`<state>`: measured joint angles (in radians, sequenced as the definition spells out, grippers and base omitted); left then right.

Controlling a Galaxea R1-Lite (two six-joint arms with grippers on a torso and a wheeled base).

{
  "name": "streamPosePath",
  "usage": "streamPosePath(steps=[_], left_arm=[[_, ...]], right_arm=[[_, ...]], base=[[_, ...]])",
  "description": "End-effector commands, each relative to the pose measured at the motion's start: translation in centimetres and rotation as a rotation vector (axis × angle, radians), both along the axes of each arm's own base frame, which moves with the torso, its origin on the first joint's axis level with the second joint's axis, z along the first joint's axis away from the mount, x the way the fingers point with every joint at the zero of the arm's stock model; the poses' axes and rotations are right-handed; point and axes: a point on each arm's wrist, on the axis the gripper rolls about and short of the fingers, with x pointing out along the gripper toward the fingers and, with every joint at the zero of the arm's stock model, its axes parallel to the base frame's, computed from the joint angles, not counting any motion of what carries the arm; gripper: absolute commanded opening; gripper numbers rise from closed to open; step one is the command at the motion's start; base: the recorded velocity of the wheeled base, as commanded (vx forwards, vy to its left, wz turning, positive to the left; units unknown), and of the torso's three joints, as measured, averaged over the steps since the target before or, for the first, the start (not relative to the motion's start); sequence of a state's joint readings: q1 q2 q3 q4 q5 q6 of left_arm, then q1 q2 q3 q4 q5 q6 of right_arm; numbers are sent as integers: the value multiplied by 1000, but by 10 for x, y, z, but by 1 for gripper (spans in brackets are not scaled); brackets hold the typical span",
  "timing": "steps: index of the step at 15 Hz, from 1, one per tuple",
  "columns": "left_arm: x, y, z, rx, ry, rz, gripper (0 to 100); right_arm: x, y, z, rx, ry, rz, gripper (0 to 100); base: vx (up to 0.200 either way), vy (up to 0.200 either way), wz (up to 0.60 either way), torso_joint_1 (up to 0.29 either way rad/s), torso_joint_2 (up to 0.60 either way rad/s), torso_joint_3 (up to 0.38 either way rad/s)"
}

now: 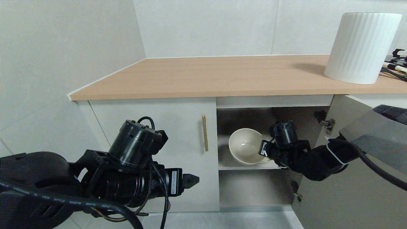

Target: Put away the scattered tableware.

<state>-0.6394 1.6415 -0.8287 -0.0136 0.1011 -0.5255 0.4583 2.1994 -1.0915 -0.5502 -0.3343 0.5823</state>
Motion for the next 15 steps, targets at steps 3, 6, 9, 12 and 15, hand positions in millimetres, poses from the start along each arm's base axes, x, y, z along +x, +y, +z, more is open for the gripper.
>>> streamPosePath(steps=[3,6,9,12,15], left_arm=[[0,0,0,2,1,-1,100],[0,0,-1,3,2,-1,100],[0,0,-1,2,4,0,100],[0,0,-2,5,6,-1,100],[0,0,-2,5,6,-1,100]], right_arm=[[21,-18,-14,-11,7,-75,0],[31,-28,-19,-11,9,-110,0],[48,-44,-33,-31,9,-180,0],[55,-50,-40,-37,16,-197,0],[57,-52,-43,-39,20,-204,0]], base=[[0,0,0,0,0,0],[0,0,0,0,0,0],[0,0,0,0,0,0],[0,0,0,0,0,0],[0,0,0,0,0,0]])
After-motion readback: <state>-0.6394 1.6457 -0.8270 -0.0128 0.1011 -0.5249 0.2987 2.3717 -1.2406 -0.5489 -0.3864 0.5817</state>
